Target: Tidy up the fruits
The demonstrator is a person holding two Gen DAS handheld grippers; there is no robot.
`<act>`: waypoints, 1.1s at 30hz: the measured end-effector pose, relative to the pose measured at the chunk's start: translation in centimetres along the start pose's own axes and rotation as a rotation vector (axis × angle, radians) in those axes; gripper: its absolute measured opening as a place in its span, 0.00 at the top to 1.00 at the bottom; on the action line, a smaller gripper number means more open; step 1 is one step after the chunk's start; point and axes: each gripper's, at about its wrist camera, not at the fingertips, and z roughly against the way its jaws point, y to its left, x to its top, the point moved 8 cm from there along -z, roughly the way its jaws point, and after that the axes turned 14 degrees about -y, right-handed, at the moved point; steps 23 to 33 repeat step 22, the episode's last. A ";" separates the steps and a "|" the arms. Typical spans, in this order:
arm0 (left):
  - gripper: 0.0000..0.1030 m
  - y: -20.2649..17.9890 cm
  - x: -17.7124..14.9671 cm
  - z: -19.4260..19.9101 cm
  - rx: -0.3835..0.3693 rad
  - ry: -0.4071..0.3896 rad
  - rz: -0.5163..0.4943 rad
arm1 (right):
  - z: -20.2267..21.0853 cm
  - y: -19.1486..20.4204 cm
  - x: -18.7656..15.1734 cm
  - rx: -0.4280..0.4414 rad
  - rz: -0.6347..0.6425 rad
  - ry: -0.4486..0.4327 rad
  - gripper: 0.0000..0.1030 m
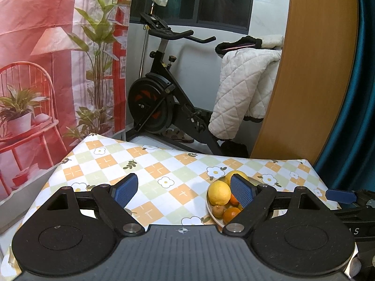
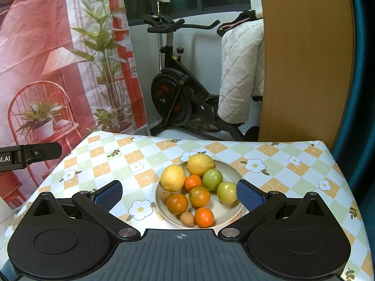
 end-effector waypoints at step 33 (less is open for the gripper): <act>0.09 -0.3 0.2 0.5 0.002 -0.008 0.003 | 0.3 0.2 0.0 0.000 0.003 -0.005 0.01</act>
